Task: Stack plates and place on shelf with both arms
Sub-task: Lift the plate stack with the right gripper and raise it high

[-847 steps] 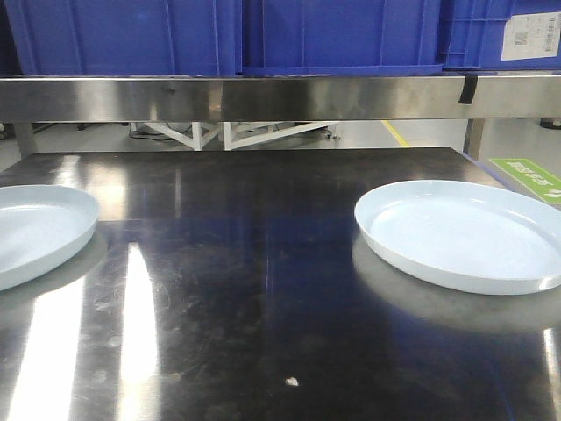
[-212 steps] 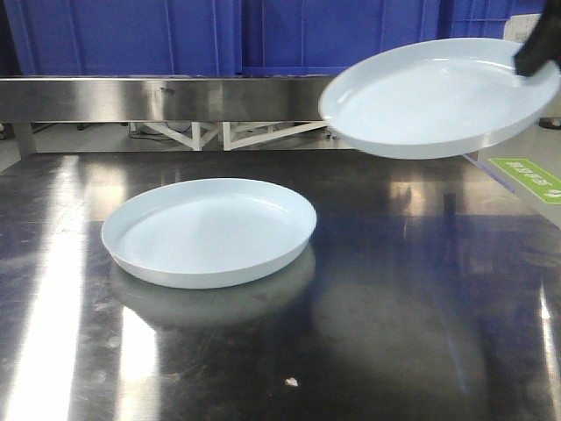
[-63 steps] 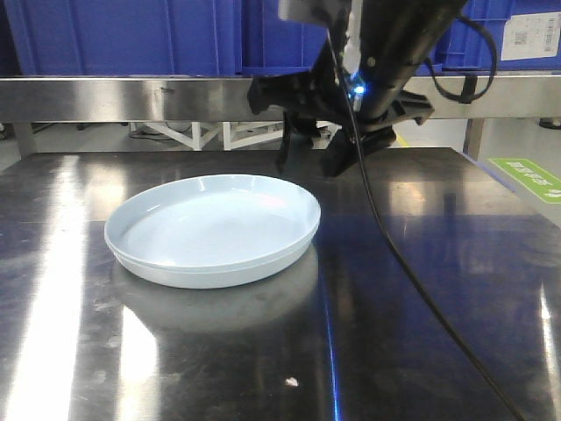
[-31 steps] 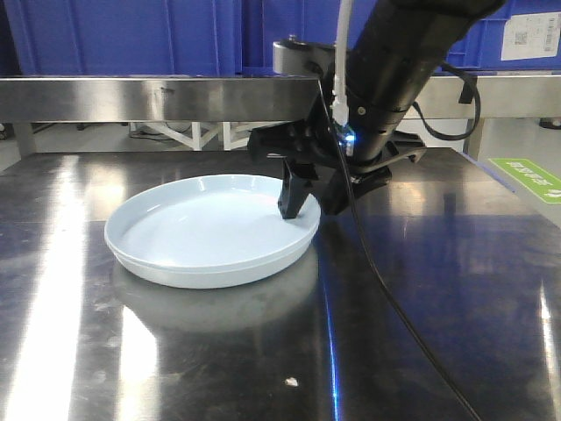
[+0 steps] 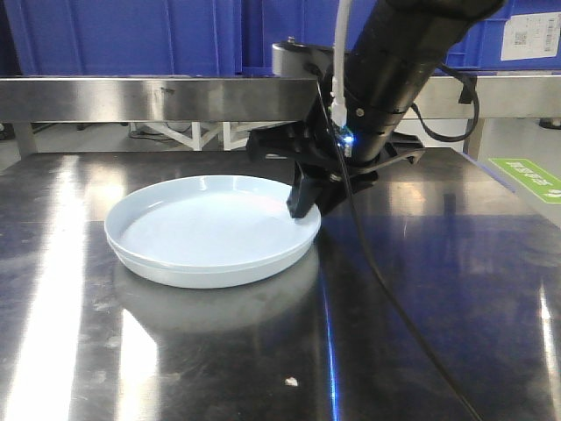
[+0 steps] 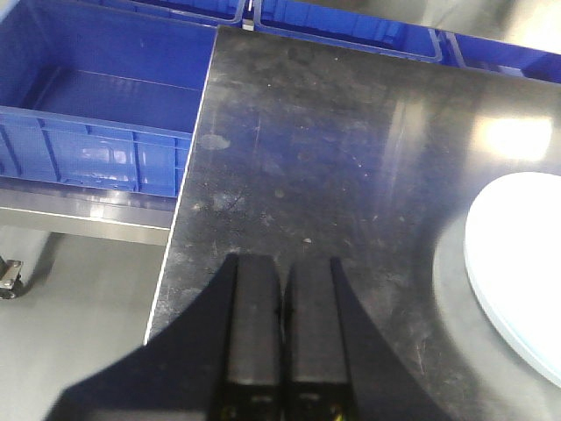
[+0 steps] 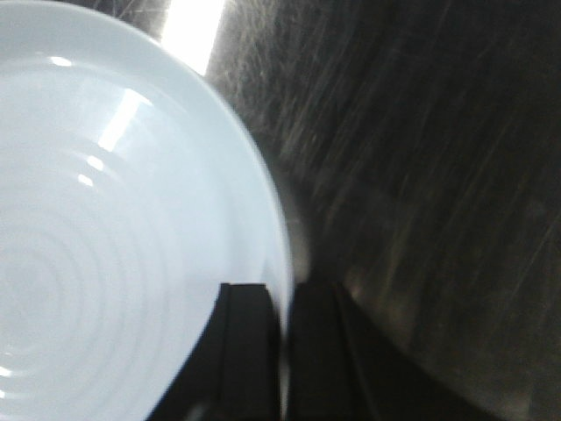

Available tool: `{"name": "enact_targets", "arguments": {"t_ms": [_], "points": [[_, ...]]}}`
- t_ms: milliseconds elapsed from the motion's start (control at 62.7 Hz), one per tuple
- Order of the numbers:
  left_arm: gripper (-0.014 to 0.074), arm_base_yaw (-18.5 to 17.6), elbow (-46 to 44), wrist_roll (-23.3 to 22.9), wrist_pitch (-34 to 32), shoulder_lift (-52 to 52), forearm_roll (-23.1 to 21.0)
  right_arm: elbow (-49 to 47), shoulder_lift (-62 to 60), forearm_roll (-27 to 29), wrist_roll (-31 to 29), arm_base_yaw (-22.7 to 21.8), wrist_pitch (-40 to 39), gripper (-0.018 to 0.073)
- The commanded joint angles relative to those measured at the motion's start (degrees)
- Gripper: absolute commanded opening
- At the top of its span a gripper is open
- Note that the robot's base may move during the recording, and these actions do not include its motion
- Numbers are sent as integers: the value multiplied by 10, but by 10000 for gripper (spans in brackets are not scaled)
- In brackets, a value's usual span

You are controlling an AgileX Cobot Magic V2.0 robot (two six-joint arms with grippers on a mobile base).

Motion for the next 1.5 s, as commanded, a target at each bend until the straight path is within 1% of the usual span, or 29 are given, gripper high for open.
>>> {"name": "enact_targets", "arguments": {"t_ms": [0, 64, 303, 590, 940, 1084, 1275, 1387, 1482], "points": [[90, -3, -16, -3, -46, -1, -3, -24, -30, -10, -8, 0, -21, 68], [90, -3, -16, -3, -46, -1, -3, -32, -35, -11, -8, 0, -17, 55], [90, -3, -16, -3, -46, -1, -3, -67, -86, -12, -8, 0, -16, 55], [90, -3, -16, -3, -46, -1, -3, -70, -169, -35, -8, -2, -13, 56], [90, -3, -16, -3, -46, -1, -3, -66, -257, -35, -8, -48, 47, 56], [90, -3, -16, -3, -46, -1, -3, -33, -298, -35, -8, -80, 37, 56], [90, -3, -16, -3, -46, -1, -3, 50, -373, -35, -8, -132, 13, 56], [90, -3, -16, -3, -46, -1, -3, 99, -416, -35, -8, -147, 5, 56], [90, -3, -16, -3, -46, -1, -3, 139, -456, -35, -8, -150, -2, 56]]}}
